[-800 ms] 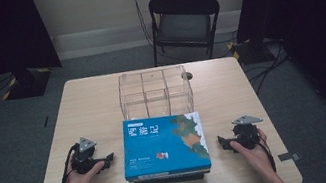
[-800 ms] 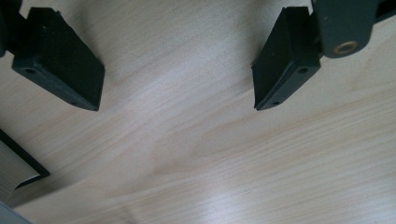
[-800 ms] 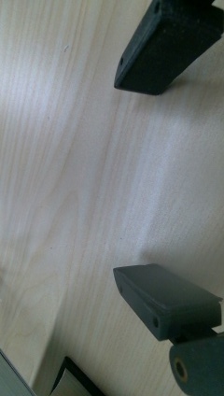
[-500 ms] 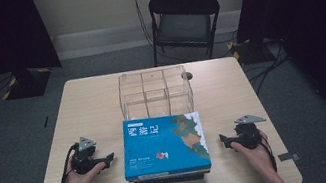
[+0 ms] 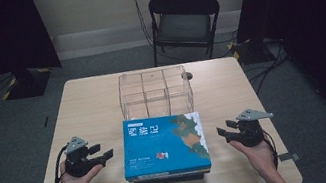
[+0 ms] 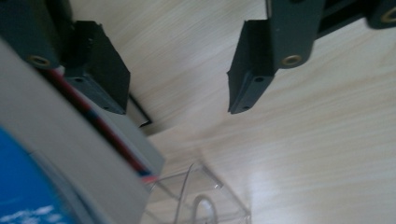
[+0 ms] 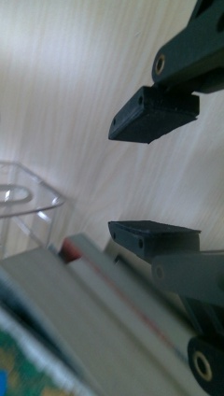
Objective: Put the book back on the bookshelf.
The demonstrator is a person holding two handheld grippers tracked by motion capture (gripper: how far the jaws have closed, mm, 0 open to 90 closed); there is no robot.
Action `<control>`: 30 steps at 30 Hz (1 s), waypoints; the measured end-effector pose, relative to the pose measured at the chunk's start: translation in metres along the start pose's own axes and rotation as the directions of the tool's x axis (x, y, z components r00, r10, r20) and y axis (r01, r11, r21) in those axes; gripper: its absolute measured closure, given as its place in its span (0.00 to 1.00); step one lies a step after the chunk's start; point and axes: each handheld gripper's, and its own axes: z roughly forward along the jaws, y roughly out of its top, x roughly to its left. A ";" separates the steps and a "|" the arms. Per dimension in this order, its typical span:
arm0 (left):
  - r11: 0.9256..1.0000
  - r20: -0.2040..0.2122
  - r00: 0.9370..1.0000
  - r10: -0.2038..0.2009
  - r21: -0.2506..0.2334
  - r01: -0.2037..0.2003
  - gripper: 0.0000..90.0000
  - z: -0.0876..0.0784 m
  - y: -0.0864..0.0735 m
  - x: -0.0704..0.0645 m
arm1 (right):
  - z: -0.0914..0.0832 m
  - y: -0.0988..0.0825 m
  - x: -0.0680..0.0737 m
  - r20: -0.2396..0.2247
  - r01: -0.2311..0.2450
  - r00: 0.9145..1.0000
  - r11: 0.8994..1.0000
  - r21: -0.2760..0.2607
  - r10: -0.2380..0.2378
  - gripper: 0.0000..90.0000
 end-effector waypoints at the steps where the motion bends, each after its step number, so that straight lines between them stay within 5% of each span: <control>1: 1.000 0.009 1.000 0.011 -0.020 -0.011 0.48 -0.004 0.006 -0.006 | -0.002 0.004 0.002 -0.013 0.009 1.000 1.000 -0.008 -0.009 0.57; 10: 0.997 0.067 0.996 0.062 -0.058 -0.058 0.58 -0.005 0.031 -0.032 | -0.001 0.049 0.026 -0.089 0.117 0.988 0.989 -0.087 -0.124 0.52; 13: 0.995 0.086 0.993 0.085 -0.052 -0.081 0.56 0.001 0.037 -0.039 | 0.006 0.069 0.036 -0.105 0.149 0.981 0.982 -0.117 -0.161 0.51; 14: 0.996 0.087 0.992 0.089 -0.037 -0.086 0.56 0.005 0.038 -0.041 | 0.016 0.080 0.042 -0.127 0.180 0.973 0.977 -0.112 -0.193 0.52; 19: 0.997 0.138 0.988 0.076 -0.028 -0.073 0.64 0.020 0.037 -0.046 | 0.044 0.082 0.049 -0.195 0.202 0.958 0.977 -0.071 -0.213 0.59; 22: 0.996 0.132 0.988 0.084 -0.020 -0.082 0.65 0.020 0.039 -0.047 | 0.051 0.081 0.051 -0.214 0.198 0.955 0.978 -0.061 -0.207 0.60; 23: 0.997 0.136 0.988 0.074 -0.017 -0.073 0.65 0.021 0.040 -0.045 | 0.059 0.080 0.053 -0.236 0.207 0.948 0.977 -0.054 -0.214 0.61; 30: 0.998 0.153 0.986 0.065 -0.013 -0.064 0.66 0.025 0.042 -0.043 | 0.067 0.075 0.053 -0.256 0.216 0.942 0.976 -0.028 -0.216 0.56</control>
